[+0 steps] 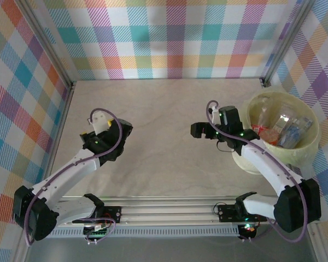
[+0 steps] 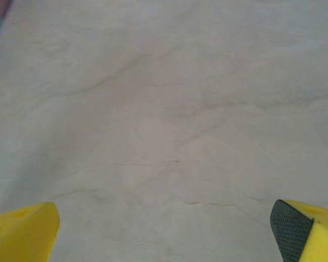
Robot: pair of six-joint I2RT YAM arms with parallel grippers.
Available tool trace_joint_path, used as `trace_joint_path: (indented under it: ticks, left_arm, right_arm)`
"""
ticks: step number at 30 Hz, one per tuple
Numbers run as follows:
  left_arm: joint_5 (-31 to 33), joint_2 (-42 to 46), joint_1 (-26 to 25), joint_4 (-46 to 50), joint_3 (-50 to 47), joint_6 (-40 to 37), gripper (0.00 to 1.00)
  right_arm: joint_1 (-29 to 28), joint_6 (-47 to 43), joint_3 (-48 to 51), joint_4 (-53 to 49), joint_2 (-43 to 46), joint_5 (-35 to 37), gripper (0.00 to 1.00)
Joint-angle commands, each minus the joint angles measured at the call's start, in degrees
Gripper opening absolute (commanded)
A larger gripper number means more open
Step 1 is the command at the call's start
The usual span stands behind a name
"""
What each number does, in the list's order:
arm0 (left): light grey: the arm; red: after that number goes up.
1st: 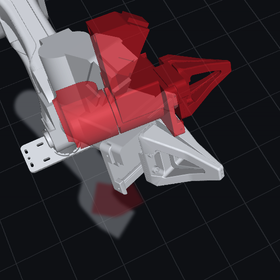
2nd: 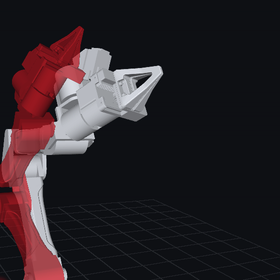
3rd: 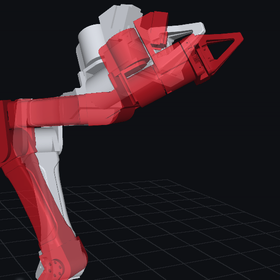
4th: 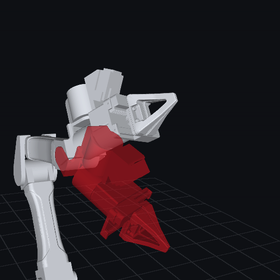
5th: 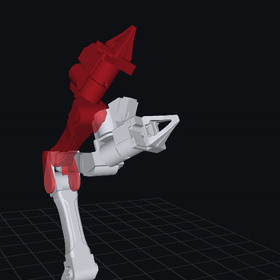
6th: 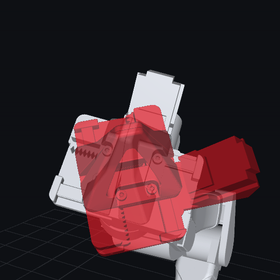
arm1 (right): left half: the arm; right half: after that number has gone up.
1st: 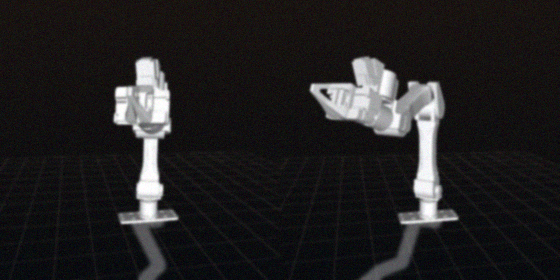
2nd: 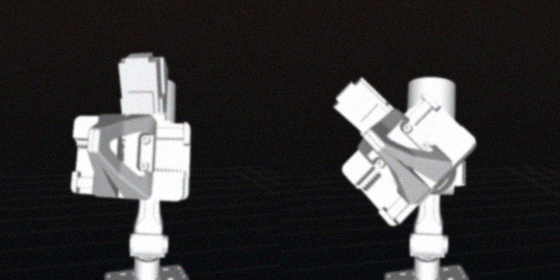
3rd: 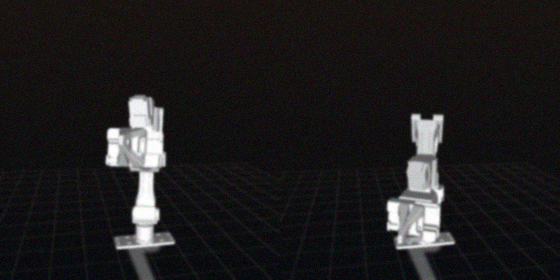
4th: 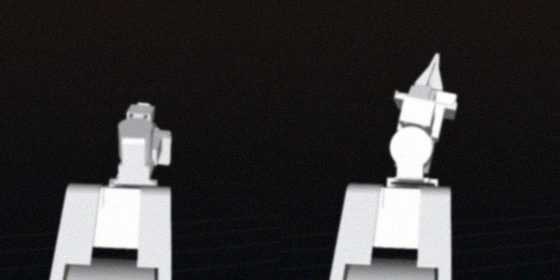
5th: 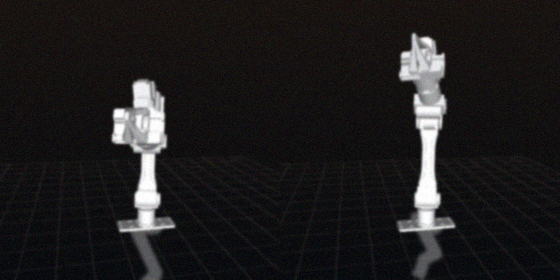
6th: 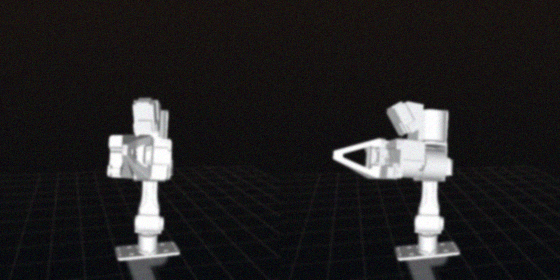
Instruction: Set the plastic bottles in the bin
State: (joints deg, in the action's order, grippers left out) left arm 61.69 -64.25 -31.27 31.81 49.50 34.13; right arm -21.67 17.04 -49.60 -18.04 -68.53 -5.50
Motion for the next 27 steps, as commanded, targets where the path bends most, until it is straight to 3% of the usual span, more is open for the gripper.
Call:
trace_joint_path:
  ticks: [1,5,7,10,13,19,25,27]
  left_arm:
    - [0.81,1.34,6.0,-8.15,-5.42,-7.7,1.0]
    - [-7.53,-0.12,12.45,-21.44,-12.44,-12.75,1.0]
    - [-9.38,-1.61,14.36,-32.36,-16.68,-18.26,1.0]
    - [-18.27,-4.6,17.64,-48.49,-21.97,-25.06,1.0]
    - [-27.62,-9.94,20.76,-51.98,-21.28,-25.26,1.0]
    - [-32.11,-18.64,21.55,-61.9,-20.4,-31.05,1.0]
    - [-45.2,-23.44,24.35,-76.1,-25.09,-34.55,1.0]
    - [-45.26,-26.51,24.58,-84.7,-27.65,-34.98,1.0]
  right_arm:
    - [0.41,-2.83,3.23,7.47,1.2,8.66,1.0]
    - [2.66,-5.81,5.74,8.86,-0.04,11.96,1.0]
    - [5.32,-6.68,7.39,11.16,-0.99,11.88,1.0]
    - [9.85,-7.64,8.56,14.16,-2.97,10.15,1.0]
    - [14.0,-9.08,8.53,17.11,-6.06,8.42,1.0]
    - [18.18,-13.01,9.09,26.19,-12.84,7.0,1.0]
    - [19.22,-16.12,12.22,36.78,-16.08,6.43,1.0]
    - [19.54,-17.14,14.92,41.95,-16.11,5.62,1.0]
